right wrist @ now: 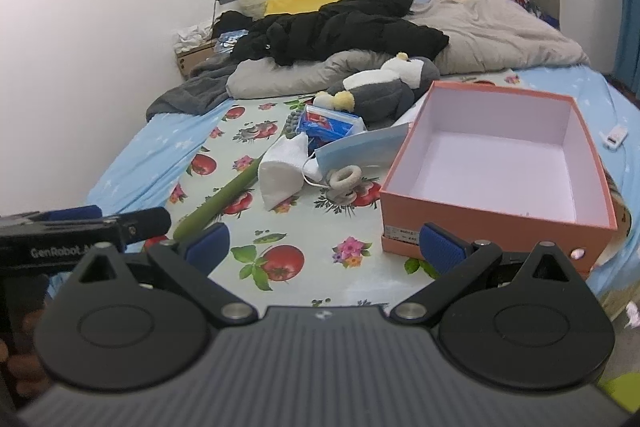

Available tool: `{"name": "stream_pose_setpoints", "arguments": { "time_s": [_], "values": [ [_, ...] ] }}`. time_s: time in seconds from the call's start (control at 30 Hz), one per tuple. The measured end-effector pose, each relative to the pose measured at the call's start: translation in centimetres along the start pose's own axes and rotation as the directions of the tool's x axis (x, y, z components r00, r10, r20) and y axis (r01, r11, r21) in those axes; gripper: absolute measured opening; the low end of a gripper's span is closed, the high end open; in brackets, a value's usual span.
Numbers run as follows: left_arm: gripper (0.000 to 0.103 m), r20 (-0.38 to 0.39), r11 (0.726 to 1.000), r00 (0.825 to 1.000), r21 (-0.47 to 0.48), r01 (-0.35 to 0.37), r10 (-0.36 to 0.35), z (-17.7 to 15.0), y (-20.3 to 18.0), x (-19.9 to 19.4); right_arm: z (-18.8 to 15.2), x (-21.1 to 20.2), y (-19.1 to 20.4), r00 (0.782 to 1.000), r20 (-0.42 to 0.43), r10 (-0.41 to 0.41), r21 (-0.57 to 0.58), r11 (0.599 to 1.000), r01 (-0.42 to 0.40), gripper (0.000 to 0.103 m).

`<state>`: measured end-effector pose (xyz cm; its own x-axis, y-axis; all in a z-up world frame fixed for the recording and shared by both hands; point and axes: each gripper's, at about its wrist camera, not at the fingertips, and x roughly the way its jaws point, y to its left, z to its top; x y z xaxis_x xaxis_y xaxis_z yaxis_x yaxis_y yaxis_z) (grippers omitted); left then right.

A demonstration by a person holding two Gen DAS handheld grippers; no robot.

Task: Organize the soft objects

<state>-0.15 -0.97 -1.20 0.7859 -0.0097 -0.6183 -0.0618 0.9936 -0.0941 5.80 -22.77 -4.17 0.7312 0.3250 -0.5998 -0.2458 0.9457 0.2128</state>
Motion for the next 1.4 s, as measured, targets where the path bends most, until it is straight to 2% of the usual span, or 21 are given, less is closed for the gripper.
{"name": "stream_pose_setpoints", "arguments": {
  "time_s": [0.17, 0.27, 0.77, 1.03, 1.23, 1.4],
  "values": [
    [0.103, -0.04, 0.999, 0.999, -0.053, 0.01, -0.012, -0.7, 0.7, 1.7, -0.4, 1.2, -0.4, 1.0, -0.024, 0.012, 0.03, 1.0, -0.011, 0.103],
    [0.103, -0.061, 0.999, 0.998, -0.045, -0.004, 0.001, -0.9, 1.0, 2.4, -0.6, 2.1, -0.4, 0.999, -0.039, 0.0, 0.047, 0.999, 0.002, 0.103],
    [0.103, -0.056, 0.998, 0.998, -0.057, -0.011, 0.007, -0.8, 1.8, 2.2, -0.8, 2.6, 0.3, 0.999, -0.033, -0.005, 0.014, 1.0, 0.006, 0.103],
    [0.103, -0.059, 0.997, 0.998, -0.071, -0.009, 0.005, -0.2, 1.7, 3.0, -0.2, 3.5, -0.2, 1.0, -0.028, -0.003, 0.018, 1.0, 0.004, 0.098],
    [0.103, -0.06, 0.998, 0.998, -0.06, -0.012, 0.009, -0.4, 1.8, 3.4, -0.8, 4.0, 0.0, 0.999, -0.036, -0.012, 0.01, 1.0, 0.013, 0.086],
    [0.103, -0.067, 0.999, 0.998, -0.05, -0.001, -0.002, -1.1, 1.6, 3.6, -1.1, 3.7, 0.0, 0.999, -0.044, -0.01, 0.02, 1.0, 0.011, 0.085]
  ]
}}
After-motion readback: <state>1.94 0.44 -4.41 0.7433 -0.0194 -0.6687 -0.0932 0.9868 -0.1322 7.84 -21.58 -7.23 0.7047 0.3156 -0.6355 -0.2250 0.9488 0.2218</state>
